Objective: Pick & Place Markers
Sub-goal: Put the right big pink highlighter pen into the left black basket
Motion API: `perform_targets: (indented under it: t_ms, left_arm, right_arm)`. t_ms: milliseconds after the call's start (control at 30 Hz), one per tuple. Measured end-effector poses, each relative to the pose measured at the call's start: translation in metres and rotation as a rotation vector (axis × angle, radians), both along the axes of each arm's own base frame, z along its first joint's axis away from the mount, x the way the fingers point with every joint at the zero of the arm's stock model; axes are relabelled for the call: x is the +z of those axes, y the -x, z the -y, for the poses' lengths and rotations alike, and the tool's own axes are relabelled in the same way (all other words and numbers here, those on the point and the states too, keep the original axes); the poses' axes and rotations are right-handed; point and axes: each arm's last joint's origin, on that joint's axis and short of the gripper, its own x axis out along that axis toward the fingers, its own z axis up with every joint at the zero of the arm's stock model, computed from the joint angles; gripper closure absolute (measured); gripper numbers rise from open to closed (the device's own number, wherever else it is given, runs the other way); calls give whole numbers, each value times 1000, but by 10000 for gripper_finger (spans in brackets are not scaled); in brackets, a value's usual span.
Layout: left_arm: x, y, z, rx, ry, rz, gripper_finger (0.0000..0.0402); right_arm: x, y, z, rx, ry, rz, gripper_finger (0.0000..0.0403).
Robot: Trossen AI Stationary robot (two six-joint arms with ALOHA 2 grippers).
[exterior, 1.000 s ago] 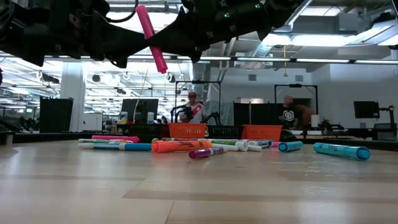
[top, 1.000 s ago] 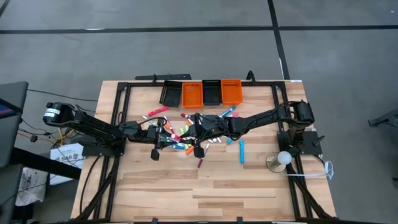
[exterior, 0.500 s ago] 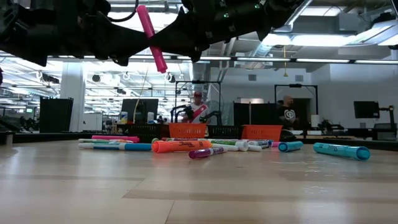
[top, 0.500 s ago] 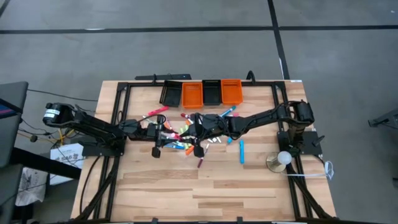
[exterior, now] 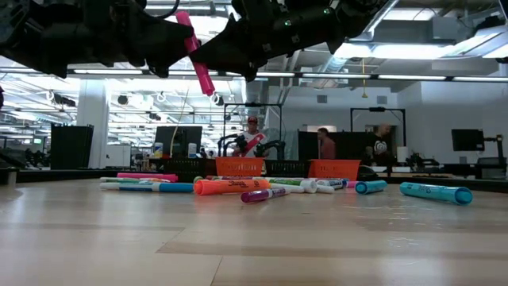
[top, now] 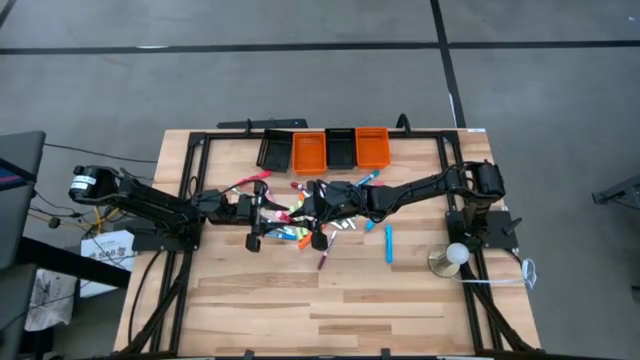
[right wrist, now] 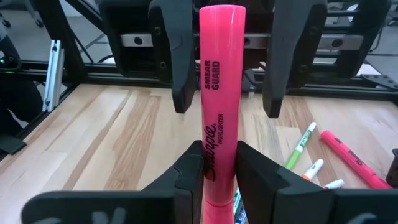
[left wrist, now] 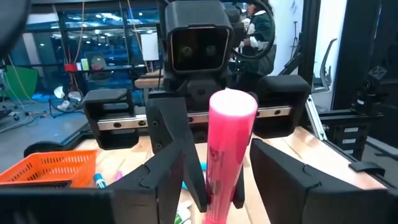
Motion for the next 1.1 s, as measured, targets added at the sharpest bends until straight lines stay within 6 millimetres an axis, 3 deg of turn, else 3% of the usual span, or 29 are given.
perform_targets:
  t_ms: [167, 400, 800, 1100]
  left_arm:
    - [0, 0, -1, 32, 8, -1, 245]
    - [1, 0, -1, 39, 8, 5, 338]
    - [0, 0, -3, 119, 7, 3, 336]
    - [-10, 0, -16, 242, -3, -104, 334]
  right_arm:
    - [0, 0, 0, 4, 19, 3, 333]
    - [1, 0, 1, -9, 28, 13, 318]
    - [5, 6, 4, 2, 70, -39, 193]
    - [30, 33, 19, -35, 55, -166, 177]
